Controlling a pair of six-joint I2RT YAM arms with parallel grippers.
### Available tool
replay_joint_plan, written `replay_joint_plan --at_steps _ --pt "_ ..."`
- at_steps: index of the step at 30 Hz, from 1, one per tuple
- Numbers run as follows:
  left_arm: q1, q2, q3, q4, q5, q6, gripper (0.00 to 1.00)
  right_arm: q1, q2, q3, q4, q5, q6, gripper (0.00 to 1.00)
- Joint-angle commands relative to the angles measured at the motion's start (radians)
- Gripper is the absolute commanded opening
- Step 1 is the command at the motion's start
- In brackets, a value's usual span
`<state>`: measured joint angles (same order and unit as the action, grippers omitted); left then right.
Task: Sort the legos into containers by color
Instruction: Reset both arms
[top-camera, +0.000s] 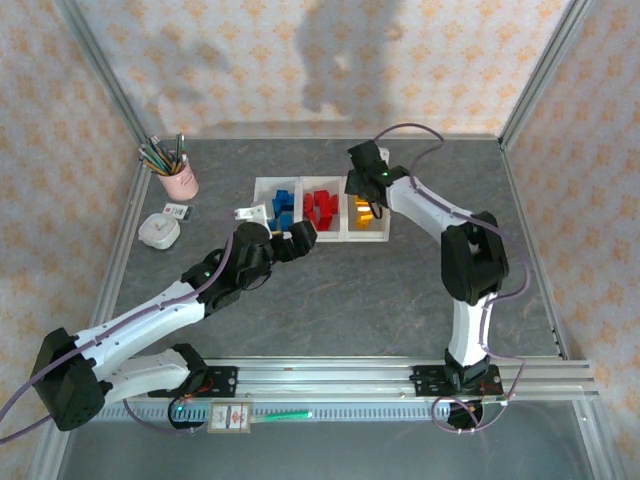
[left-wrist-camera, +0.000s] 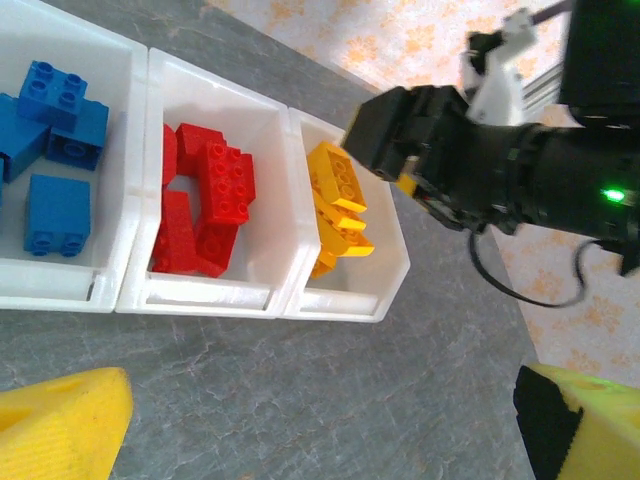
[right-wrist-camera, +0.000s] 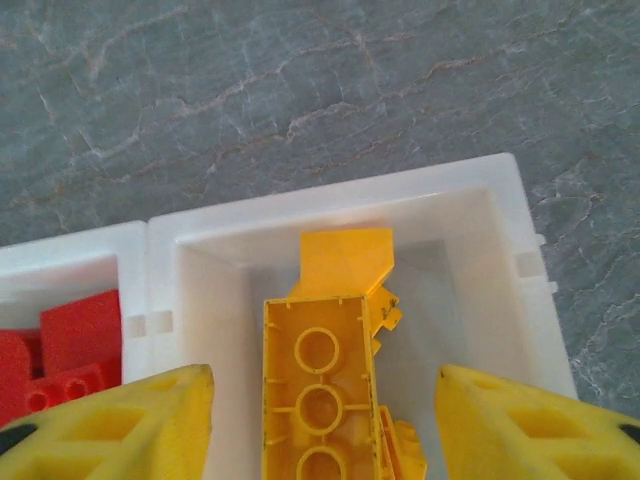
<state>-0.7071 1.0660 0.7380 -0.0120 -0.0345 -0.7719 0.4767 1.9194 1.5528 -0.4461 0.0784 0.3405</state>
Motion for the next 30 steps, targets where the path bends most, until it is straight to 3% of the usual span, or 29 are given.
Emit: replay_joint_plan --at_steps 1,4,5,6,9,12,15,21,23,26,28,30 --pt "0.023 -0.019 0.003 -0.038 -0.025 0.042 0.99 -0.013 -0.169 -0.069 0.012 0.067 -0.002 0.71" --pt "0.063 -0.029 0.03 -0.086 -0.066 0.102 0.99 -0.056 -0.292 -0.177 0.043 0.102 0.014 0.89" --pt "0.083 -0.035 0.044 -0.116 -0.104 0.138 0.99 -0.078 -0.336 -0.226 0.057 0.123 0.02 0.98" --pt "0.102 -0.044 0.052 -0.138 -0.163 0.175 0.99 -0.106 -0.38 -0.284 0.079 0.151 0.024 1.0" --pt "0.202 -0.066 0.024 -0.12 -0.318 0.28 0.99 -0.191 -0.493 -0.459 0.137 0.323 0.071 1.0" --pt "0.333 -0.066 -0.065 0.034 -0.436 0.355 0.99 -0.255 -0.557 -0.643 0.255 0.537 0.078 1.0" --pt "0.456 -0.015 -0.132 0.191 -0.516 0.442 0.99 -0.361 -0.597 -0.803 0.433 0.552 0.044 1.0" --pt "0.572 0.119 -0.289 0.565 -0.531 0.653 0.99 -0.436 -0.588 -1.05 0.915 0.483 -0.164 1.0" --pt "0.591 0.162 -0.376 0.773 -0.465 0.701 0.99 -0.455 -0.584 -1.158 1.149 0.353 -0.223 1.0" --pt "0.607 0.238 -0.47 1.033 -0.352 0.739 0.99 -0.476 -0.534 -1.225 1.35 0.189 -0.267 1.0" --pt "0.613 0.303 -0.514 1.19 -0.276 0.775 0.99 -0.497 -0.513 -1.224 1.372 0.076 -0.274 1.0" --pt "0.619 0.358 -0.511 1.225 -0.238 0.782 0.99 -0.501 -0.502 -1.218 1.383 0.033 -0.277 1.0"
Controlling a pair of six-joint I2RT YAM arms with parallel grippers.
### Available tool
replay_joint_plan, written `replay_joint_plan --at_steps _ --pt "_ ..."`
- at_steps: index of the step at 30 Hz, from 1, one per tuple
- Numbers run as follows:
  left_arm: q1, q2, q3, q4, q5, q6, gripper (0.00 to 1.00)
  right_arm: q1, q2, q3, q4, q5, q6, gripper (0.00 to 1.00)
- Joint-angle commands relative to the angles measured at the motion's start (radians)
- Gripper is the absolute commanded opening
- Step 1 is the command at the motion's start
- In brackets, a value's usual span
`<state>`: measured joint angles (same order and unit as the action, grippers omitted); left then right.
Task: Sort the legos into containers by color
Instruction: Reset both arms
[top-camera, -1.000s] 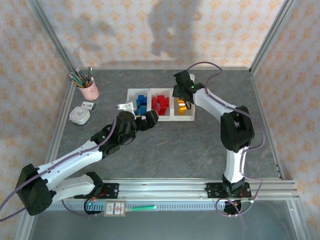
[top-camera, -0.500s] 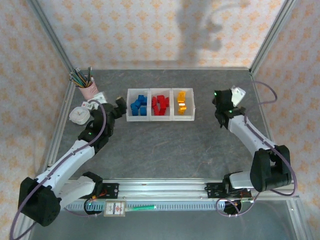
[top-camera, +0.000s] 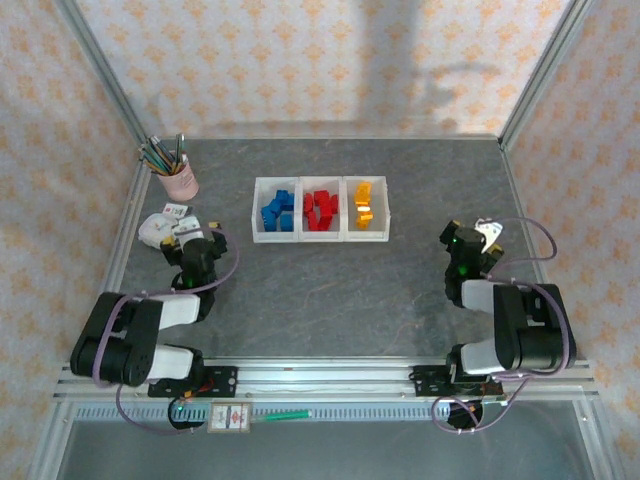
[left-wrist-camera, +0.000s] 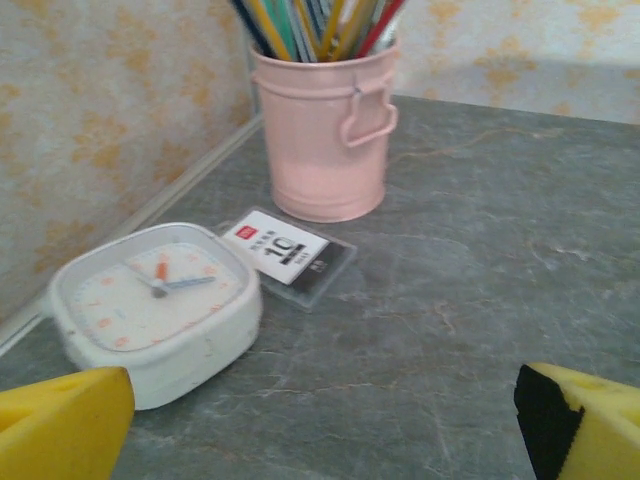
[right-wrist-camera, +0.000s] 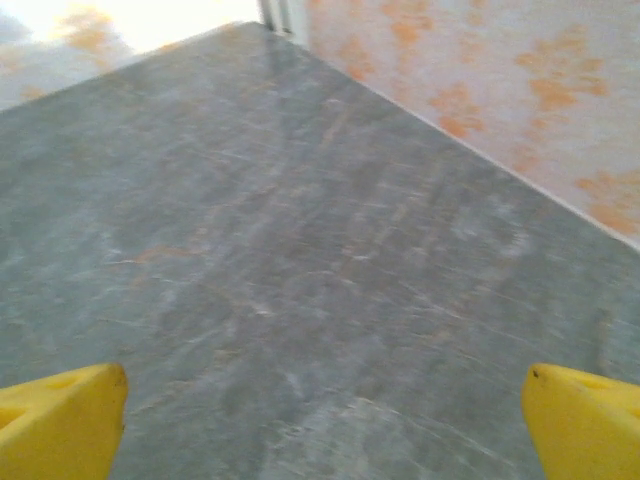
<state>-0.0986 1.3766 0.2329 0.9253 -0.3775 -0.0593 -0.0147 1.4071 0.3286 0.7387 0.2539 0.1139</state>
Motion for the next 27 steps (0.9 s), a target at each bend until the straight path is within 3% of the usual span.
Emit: replay_joint_plan --at_steps 1,2,4,6,8,10,12,27 --pt "0.013 0.08 -0.008 0.312 0.136 0.078 0.99 -0.01 0.008 -0.006 0.232 -0.18 -0.057 1.0" --pt "0.014 0.111 -0.02 0.38 0.154 0.095 1.0 -0.009 0.012 -0.049 0.33 -0.244 -0.081 1.0" --pt "0.029 0.089 -0.034 0.353 0.185 0.07 1.0 -0.001 0.049 -0.135 0.515 -0.336 -0.123 1.0" --pt "0.038 0.137 -0.065 0.446 0.224 0.077 1.0 0.021 0.111 -0.153 0.602 -0.264 -0.121 1.0" --pt "0.04 0.173 -0.071 0.548 0.2 0.078 1.0 0.036 0.107 -0.089 0.458 -0.242 -0.133 1.0" --pt "0.05 0.145 -0.019 0.369 0.184 0.041 1.0 0.046 0.125 -0.102 0.517 -0.228 -0.14 1.0" --pt "0.079 0.167 -0.029 0.432 0.204 0.026 1.0 0.055 0.11 -0.101 0.502 -0.213 -0.146 1.0" --pt "0.079 0.16 -0.029 0.418 0.183 0.016 1.0 0.046 0.11 -0.095 0.486 -0.269 -0.157 1.0"
